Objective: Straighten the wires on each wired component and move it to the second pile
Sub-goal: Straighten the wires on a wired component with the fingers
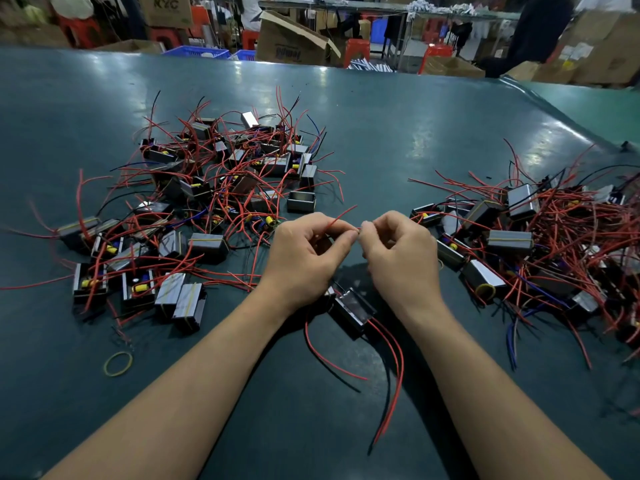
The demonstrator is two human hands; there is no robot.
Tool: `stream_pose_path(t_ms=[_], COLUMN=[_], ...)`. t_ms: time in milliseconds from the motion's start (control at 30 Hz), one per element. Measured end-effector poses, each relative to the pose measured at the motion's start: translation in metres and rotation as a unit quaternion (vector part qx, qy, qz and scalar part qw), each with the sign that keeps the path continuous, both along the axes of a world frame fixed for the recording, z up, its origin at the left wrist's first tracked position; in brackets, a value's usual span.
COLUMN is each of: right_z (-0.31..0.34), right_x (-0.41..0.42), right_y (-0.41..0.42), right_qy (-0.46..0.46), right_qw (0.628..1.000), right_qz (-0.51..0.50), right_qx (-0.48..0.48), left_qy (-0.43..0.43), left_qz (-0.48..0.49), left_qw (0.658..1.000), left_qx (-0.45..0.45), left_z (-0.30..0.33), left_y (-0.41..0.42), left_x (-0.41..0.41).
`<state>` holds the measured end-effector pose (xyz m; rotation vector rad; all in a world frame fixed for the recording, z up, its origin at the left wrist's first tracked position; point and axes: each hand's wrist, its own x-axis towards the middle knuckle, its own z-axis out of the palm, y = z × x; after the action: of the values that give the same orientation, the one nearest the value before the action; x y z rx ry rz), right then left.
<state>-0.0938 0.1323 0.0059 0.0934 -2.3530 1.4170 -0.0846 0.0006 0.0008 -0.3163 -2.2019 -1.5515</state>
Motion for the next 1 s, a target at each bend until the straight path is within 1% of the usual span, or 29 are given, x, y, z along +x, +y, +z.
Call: stream_pose_path(t_ms=[33,67,267,400,467,533,633,800,900,1000], right_z=[-0.001,-0.001,-0.001,-0.002,-0.001,0.001,0.002,0.001,0.001,0.002], right_x=[0.000,0.000,-0.001,-0.002,-0.002,-0.002,-0.006,-0.014,-0.016,-0.015], right_y=[0.000,0.001,0.006,0.008,0.008,0.009,0.015,0.022,0.021,0.023], right_qy=[0.045,0.074,0.153,0.165,0.171,0.182,0.200,0.206,0.232,0.238], right_qw=[0.998,0.996,0.981,0.973,0.973,0.972,0.961,0.949,0.942,0.938], right_qz=[-0.004,0.000,0.033,0.072,0.070,0.070,0.090,0.113,0.119,0.130], right_qx=[0.040,0.058,0.111,0.148,0.139,0.132,0.167,0.209,0.213,0.215], left_qy=[-0.002,-0.006,-0.025,-0.037,-0.041,-0.043,-0.042,-0.054,-0.057,-0.059], left_qz=[0.004,0.006,0.027,0.032,0.026,0.021,0.021,0.003,0.004,0.004], left_qw=[1.000,1.000,0.996,0.992,0.991,0.990,0.990,0.988,0.988,0.987], left_qx=[0.006,0.015,0.078,0.119,0.128,0.130,0.136,0.143,0.141,0.149], left_z=[0.000,0.000,-0.002,-0.002,-0.002,-0.002,-0.002,-0.002,-0.002,-0.003], left_y=[0.000,0.000,-0.001,-0.002,-0.003,-0.003,-0.003,-0.003,-0.004,-0.005], left_x=[0.000,0.000,-0.005,-0.007,-0.007,-0.007,-0.007,-0.007,-0.008,-0.008])
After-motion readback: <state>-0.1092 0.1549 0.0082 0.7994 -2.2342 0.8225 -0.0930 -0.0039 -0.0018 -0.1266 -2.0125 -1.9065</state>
